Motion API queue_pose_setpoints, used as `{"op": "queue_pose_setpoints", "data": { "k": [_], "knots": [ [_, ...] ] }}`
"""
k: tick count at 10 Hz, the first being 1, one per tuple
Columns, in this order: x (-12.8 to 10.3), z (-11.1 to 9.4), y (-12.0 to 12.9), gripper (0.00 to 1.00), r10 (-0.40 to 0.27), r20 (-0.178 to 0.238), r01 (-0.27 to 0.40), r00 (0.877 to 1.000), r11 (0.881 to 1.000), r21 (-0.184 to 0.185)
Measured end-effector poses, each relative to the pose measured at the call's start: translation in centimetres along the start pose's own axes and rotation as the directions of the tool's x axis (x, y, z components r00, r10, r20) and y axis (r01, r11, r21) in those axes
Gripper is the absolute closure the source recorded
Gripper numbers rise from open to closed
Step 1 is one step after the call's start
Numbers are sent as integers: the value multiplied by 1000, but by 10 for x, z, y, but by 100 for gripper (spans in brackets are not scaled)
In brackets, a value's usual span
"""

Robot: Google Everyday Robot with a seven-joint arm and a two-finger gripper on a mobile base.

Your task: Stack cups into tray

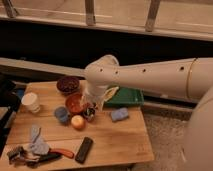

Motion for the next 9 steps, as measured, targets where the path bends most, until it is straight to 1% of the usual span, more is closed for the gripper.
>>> {"op": "queue_pose_setpoints", "data": {
  "k": [1, 3, 4, 5, 6, 7, 9],
  "knots": [
    [-1, 8, 21, 35, -24, 0, 24, 1000, 1000, -17],
    [1, 23, 55, 35, -63, -11, 62, 998, 997, -48],
    [4, 30, 69, 35, -85, -19, 84, 996, 994, -65],
    [11, 37, 86, 35, -117, -32, 114, 993, 989, -92],
    [18, 39, 96, 35, -145, -46, 139, 988, 983, -117],
    [21, 40, 101, 35, -163, -52, 155, 985, 979, -133],
    [22, 40, 103, 35, -166, -53, 157, 985, 978, -136]
  ]
}}
